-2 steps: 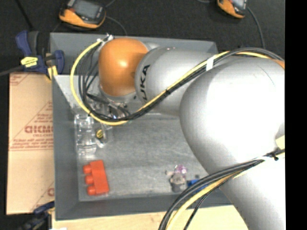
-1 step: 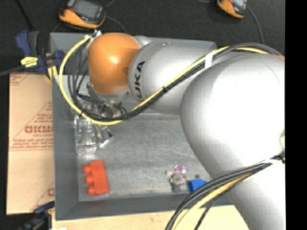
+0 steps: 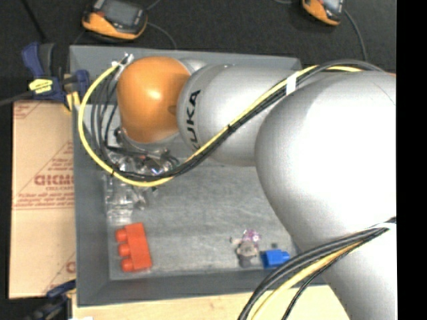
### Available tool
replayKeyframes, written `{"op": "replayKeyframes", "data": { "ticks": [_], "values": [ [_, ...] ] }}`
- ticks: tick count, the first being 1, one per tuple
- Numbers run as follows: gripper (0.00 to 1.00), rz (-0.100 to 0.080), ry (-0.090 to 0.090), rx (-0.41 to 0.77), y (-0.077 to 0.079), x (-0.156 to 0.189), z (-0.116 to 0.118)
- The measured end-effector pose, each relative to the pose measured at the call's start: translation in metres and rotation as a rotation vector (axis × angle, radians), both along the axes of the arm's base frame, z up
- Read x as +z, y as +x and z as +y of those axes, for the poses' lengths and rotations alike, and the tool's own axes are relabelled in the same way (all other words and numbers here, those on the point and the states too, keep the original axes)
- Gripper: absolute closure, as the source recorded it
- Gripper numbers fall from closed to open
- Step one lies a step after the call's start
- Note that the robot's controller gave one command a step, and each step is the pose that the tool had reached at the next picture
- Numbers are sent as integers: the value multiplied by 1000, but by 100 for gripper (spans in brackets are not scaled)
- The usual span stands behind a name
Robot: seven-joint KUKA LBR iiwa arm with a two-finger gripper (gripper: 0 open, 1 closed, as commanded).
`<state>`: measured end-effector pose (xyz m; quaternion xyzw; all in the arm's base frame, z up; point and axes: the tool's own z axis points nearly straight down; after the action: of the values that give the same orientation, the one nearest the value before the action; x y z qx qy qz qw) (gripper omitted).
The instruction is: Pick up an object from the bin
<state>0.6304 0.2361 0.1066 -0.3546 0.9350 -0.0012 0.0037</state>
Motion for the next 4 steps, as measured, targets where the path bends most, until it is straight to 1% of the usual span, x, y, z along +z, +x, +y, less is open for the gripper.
{"op": "replayKeyframes", "data": {
  "ticks": [1, 2, 3, 4],
  "values": [
    [0, -22, 8, 235, -85, -27, 0],
    [0, -4, 3, 696, -44, -31, -16],
    [0, -7, 1, 659, -110, -31, -3],
    [0, 0, -6, 1074, -129, -8, -78]
  ]
}}
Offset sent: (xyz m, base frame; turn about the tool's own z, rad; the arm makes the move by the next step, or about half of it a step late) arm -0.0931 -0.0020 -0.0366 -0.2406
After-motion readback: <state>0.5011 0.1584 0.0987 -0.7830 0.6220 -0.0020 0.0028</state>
